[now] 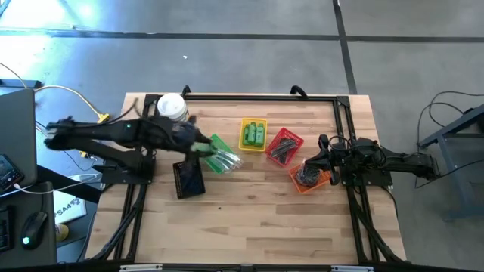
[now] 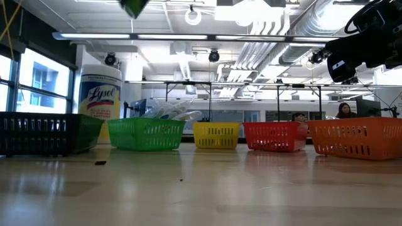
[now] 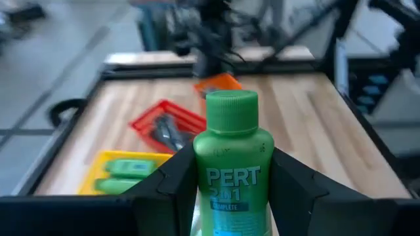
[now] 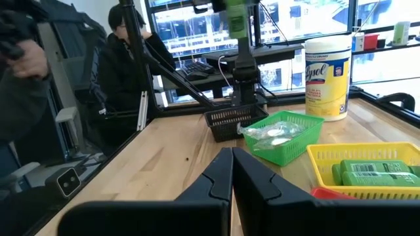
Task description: Pick & Place Travel size toiletries
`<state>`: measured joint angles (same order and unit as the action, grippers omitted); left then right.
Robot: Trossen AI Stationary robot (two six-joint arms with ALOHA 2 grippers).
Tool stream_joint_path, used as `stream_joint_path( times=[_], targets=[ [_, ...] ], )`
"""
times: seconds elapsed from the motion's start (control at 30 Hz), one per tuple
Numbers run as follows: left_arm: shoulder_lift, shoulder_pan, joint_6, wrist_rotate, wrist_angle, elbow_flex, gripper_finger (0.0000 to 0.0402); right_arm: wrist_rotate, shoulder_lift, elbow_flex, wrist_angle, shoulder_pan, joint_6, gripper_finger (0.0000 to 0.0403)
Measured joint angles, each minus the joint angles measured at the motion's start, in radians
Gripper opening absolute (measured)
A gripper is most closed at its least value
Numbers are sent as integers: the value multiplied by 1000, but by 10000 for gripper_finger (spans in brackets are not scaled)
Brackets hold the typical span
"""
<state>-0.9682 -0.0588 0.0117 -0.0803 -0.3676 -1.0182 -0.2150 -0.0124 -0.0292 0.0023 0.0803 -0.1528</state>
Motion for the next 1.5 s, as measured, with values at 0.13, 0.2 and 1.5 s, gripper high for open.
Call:
stream_joint_path(
  times=[0.13, 0.2, 1.5],
  targets=[
    [165, 92, -26, 18, 100, 174, 141, 1, 0, 0, 1, 0, 10, 2],
    [240, 120, -40, 38, 112, 236, 141, 1, 0, 0, 1, 0, 18, 2],
    [875, 144, -150, 71, 137, 848, 141, 34, 0, 20, 56, 0, 18, 2]
  ],
)
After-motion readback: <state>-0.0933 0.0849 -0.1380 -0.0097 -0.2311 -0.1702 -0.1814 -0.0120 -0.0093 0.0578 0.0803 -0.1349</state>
